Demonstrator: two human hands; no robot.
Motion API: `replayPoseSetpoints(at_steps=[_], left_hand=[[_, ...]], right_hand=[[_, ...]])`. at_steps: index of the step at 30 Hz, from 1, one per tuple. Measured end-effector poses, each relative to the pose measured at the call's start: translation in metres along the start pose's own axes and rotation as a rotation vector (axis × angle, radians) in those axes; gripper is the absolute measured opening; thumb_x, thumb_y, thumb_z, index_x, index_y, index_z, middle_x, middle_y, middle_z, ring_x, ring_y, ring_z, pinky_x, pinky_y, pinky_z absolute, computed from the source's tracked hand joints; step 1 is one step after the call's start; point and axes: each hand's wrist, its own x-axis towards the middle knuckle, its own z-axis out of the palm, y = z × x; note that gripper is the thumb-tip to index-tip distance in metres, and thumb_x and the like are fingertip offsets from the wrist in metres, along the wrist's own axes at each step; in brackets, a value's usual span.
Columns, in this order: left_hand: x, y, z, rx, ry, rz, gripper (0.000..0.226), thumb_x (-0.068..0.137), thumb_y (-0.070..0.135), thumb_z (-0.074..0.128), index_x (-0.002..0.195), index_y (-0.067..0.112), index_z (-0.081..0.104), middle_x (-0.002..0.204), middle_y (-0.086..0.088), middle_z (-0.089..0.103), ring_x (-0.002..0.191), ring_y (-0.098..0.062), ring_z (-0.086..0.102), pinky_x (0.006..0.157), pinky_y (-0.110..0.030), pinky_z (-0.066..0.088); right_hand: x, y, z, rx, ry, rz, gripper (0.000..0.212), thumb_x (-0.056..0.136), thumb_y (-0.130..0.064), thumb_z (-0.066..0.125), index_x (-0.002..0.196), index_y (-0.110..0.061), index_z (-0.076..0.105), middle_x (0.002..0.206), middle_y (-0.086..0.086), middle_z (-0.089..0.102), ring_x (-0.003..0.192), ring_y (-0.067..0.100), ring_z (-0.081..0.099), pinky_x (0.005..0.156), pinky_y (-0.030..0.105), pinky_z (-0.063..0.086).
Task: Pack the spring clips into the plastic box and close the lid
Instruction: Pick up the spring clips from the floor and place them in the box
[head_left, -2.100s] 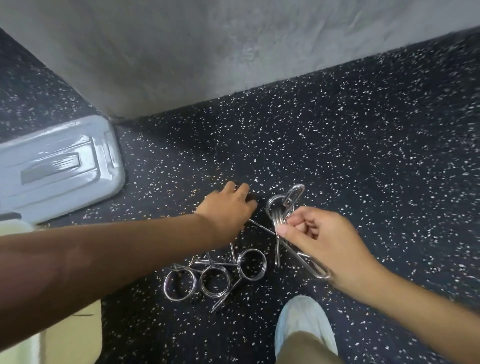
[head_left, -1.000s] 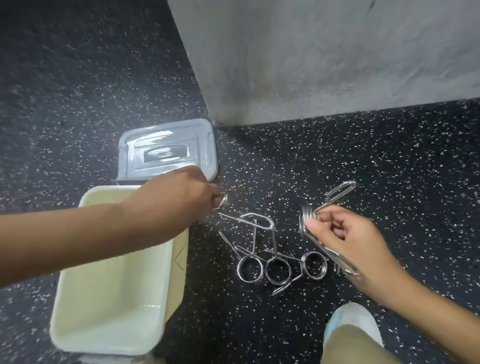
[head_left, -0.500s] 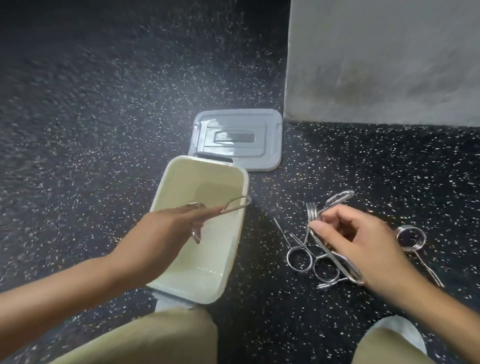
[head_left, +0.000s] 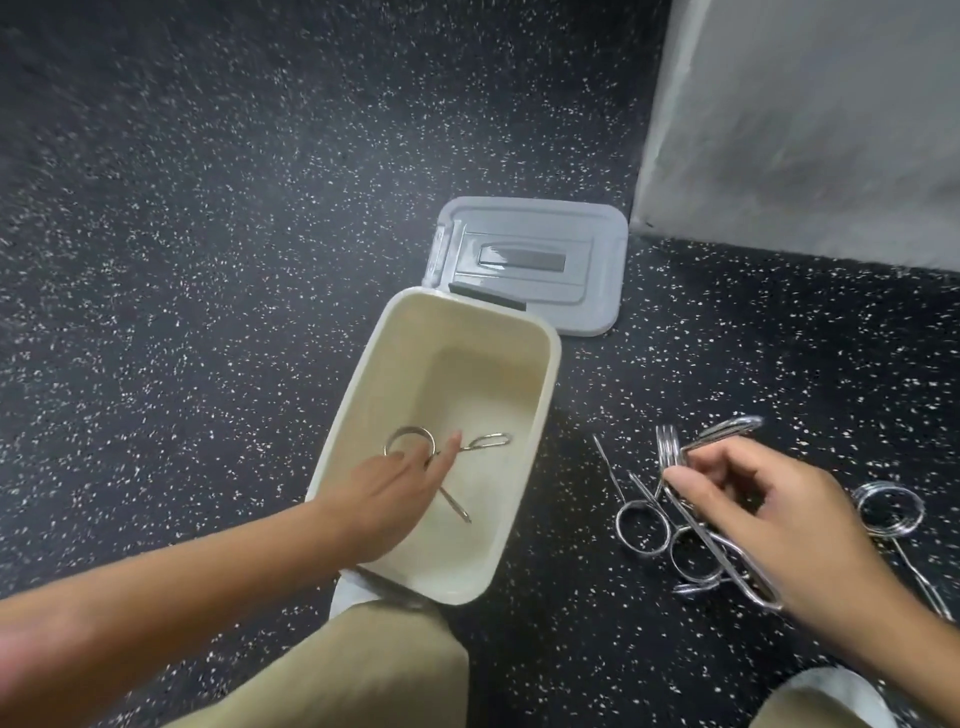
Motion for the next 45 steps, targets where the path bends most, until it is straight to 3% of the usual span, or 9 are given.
replayPoseSetpoints(at_steps=[4,9,14,17,22,30,34,38,45], left_hand=[[0.011,0.008,0.018,0.155,-0.094,0.122,0.082,0.093,0.003,0.036,0.154,-0.002,-0.019,0.145,-0.026,0.039,0.101,-0.035,0.061,0.073,-0.04,0.051],[0.025,0.007,0.04,0.076,-0.217,0.115,0.076,0.097,0.006,0.032,0.144,-0.013,-0.024,0.165,-0.03,0.004,0.133,-0.037,0.046,0.088,-0.042,0.053],[0.031,0.014,0.034,0.063,-0.296,0.013,0.081,0.098,0.013,0.044,0.154,-0.012,-0.009,0.155,-0.028,0.034,0.127,-0.037,0.051,0.077,-0.037,0.041],[0.032,0.015,0.025,0.069,-0.257,0.022,0.075,0.097,0.008,0.042,0.156,-0.01,-0.001,0.145,-0.028,0.045,0.125,-0.041,0.052,0.093,-0.043,0.048],[0.022,0.004,0.001,-0.162,-0.165,-0.04,0.029,0.1,0.016,0.042,0.123,0.009,0.057,0.113,-0.01,0.064,0.098,-0.029,0.066,0.073,-0.038,0.05],[-0.031,-0.021,-0.016,-0.516,0.078,-0.184,0.027,0.102,0.04,0.036,0.106,0.021,0.055,0.102,0.001,0.062,0.091,-0.026,0.062,0.074,-0.038,0.052],[-0.048,-0.023,-0.021,-0.588,0.134,-0.203,0.028,0.102,0.046,0.036,0.103,0.026,0.056,0.092,0.006,0.06,0.08,-0.02,0.057,0.069,-0.037,0.05],[-0.05,-0.02,-0.026,-0.603,0.175,-0.197,0.031,0.101,0.05,0.037,0.108,0.027,0.057,0.094,0.006,0.065,0.082,-0.021,0.062,0.071,-0.041,0.053],[-0.041,-0.008,-0.032,-0.62,0.183,-0.153,0.031,0.101,0.049,0.038,0.108,0.024,0.056,0.097,0.005,0.067,0.088,-0.026,0.064,0.075,-0.041,0.053]], right_hand=[[0.009,-0.007,0.006,-0.082,-0.006,-0.034,0.01,0.079,-0.04,0.069,0.076,-0.03,0.069,0.084,-0.015,0.069,0.072,0.012,0.062,0.061,0.024,0.051],[0.031,-0.027,0.017,-0.216,-0.083,-0.227,0.012,0.085,-0.037,0.069,0.074,-0.033,0.067,0.076,-0.013,0.066,0.067,0.01,0.059,0.053,0.011,0.039],[0.058,-0.052,0.023,-0.399,-0.189,-0.399,0.016,0.088,-0.04,0.062,0.083,-0.028,0.071,0.067,-0.019,0.062,0.066,0.004,0.059,0.058,0.011,0.041],[0.078,-0.074,0.028,-0.543,-0.273,-0.531,0.026,0.091,-0.045,0.053,0.086,-0.025,0.069,0.07,-0.016,0.063,0.059,0.003,0.056,0.057,0.025,0.049],[0.104,-0.104,0.053,-0.78,-0.388,-0.596,0.022,0.096,-0.044,0.049,0.094,-0.026,0.06,0.078,-0.009,0.064,0.069,0.02,0.061,0.063,0.038,0.051],[0.154,-0.112,0.109,-1.082,-0.458,-0.953,0.009,0.095,-0.02,0.057,0.091,-0.013,0.052,0.067,0.0,0.056,0.05,0.029,0.048,0.043,0.033,0.035],[0.183,-0.087,0.14,-1.271,-0.507,-1.106,0.035,0.075,-0.003,0.072,0.073,-0.016,0.039,0.052,0.0,0.042,0.039,0.024,0.036,0.038,0.029,0.03],[0.193,-0.067,0.167,-1.49,-0.675,-1.138,0.019,0.076,0.006,0.057,0.084,-0.011,0.059,0.071,0.003,0.066,0.064,0.028,0.065,0.063,0.037,0.055],[0.208,-0.046,0.188,-1.622,-0.783,-1.153,0.025,0.077,0.007,0.06,0.071,-0.017,0.062,0.075,0.002,0.071,0.074,0.026,0.069,0.072,0.035,0.057]])
